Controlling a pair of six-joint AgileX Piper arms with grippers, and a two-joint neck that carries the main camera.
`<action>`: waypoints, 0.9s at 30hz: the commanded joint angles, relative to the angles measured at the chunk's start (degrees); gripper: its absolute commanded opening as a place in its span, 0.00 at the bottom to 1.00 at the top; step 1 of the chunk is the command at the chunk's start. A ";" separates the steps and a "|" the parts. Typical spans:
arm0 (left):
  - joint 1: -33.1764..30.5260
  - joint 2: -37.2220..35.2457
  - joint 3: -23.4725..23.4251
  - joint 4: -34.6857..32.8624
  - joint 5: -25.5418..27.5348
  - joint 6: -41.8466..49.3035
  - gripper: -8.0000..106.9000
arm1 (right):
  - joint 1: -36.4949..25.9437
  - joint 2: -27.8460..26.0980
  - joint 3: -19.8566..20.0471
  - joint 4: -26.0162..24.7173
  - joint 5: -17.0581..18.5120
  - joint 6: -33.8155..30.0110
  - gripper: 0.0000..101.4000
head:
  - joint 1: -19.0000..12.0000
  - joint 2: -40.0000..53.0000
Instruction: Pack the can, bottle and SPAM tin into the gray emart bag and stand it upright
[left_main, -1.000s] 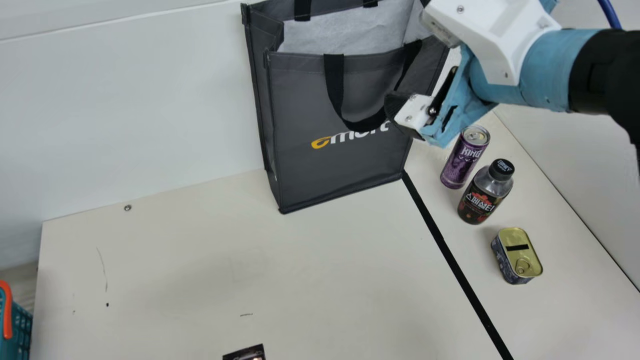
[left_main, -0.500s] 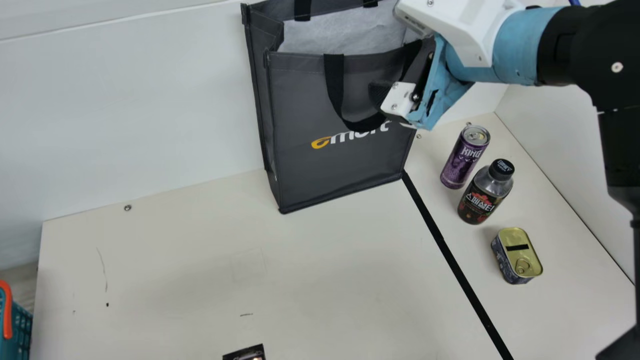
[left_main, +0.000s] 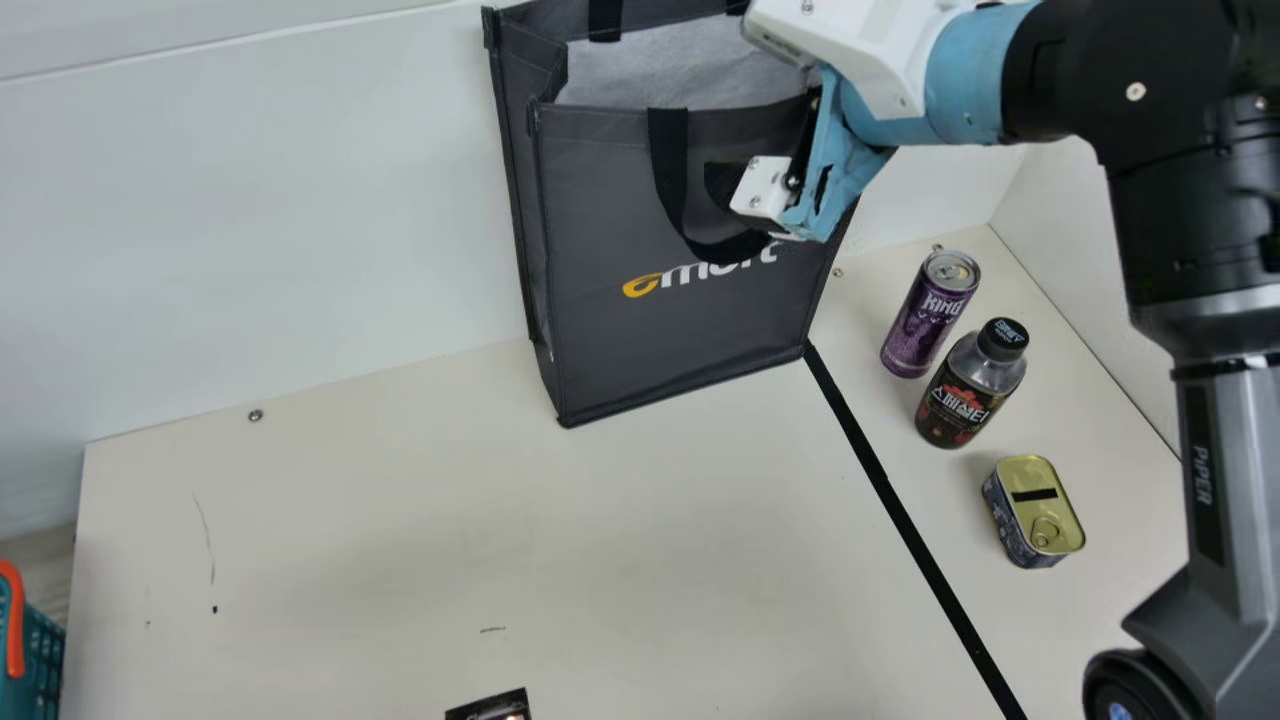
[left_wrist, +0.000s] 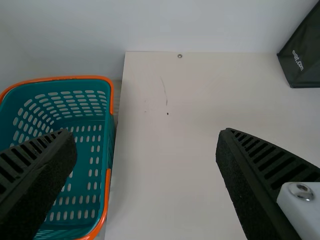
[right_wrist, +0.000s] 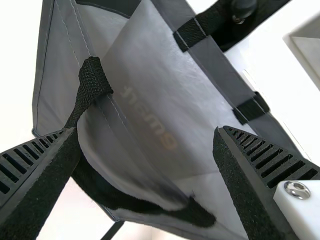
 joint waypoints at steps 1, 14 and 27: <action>0.00 0.00 0.00 0.00 0.00 0.00 0.85 | 0.17 0.60 -0.18 0.36 0.01 -0.58 0.94 | -1.30 -0.05; 0.00 0.00 0.00 0.00 0.00 0.00 0.85 | 0.85 4.33 0.17 2.20 0.01 -4.46 0.94 | -1.30 -0.05; 0.00 0.00 0.00 0.00 0.00 0.00 0.85 | 0.65 5.95 3.74 4.48 0.01 -7.56 0.48 | -1.30 -0.05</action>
